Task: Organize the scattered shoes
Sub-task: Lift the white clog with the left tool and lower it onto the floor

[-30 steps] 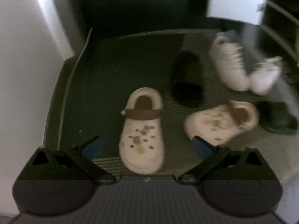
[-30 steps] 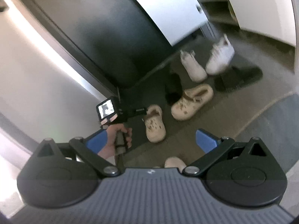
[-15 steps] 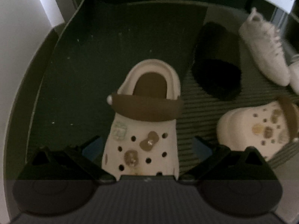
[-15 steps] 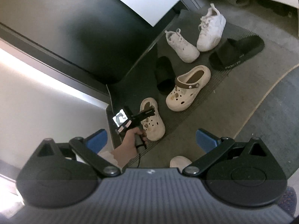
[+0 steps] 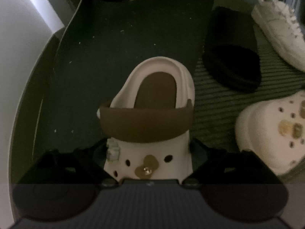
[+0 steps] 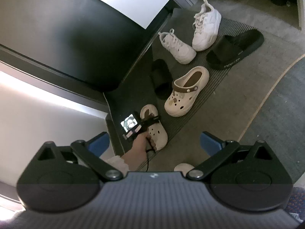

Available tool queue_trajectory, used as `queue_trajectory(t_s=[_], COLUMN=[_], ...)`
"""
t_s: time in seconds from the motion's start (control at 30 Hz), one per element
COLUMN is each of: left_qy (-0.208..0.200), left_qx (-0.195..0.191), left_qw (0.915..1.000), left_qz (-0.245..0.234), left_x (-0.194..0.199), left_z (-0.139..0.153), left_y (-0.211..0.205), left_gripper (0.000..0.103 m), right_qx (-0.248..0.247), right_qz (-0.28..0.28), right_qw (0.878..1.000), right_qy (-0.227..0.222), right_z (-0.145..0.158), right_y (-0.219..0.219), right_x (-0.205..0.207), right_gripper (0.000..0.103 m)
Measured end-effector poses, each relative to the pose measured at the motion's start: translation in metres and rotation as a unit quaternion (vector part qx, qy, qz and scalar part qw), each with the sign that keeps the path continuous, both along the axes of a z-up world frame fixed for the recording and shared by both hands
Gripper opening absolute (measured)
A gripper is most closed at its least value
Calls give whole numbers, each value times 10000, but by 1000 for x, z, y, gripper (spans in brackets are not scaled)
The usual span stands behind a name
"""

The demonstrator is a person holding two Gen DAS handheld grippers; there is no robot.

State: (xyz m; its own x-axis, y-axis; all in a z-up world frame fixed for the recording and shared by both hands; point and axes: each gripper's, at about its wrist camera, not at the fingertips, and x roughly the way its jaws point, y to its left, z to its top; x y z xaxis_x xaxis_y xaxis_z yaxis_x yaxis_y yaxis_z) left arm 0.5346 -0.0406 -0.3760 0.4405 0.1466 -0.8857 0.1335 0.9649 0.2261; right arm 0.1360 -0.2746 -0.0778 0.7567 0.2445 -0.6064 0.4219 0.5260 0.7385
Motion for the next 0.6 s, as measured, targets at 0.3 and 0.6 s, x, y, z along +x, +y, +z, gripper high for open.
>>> queue_trajectory(t_s=[0.3,0.6], left_qy=[-389,-192], left_qx=[-373,-802], left_qw=[9983,9874], left_qz=[-242,-1352], left_x=[-50,-157], left_z=[70,108], left_y=[-7,-54], left_gripper=[82,81], right_qx=[-66,-239], right_qz=[99,-139], right_qw=[9995,9986], right_qy=[-300,-455], right_z=[17,33], right_y=[8,7], right_x=[-29,-69], right_gripper=[103,103])
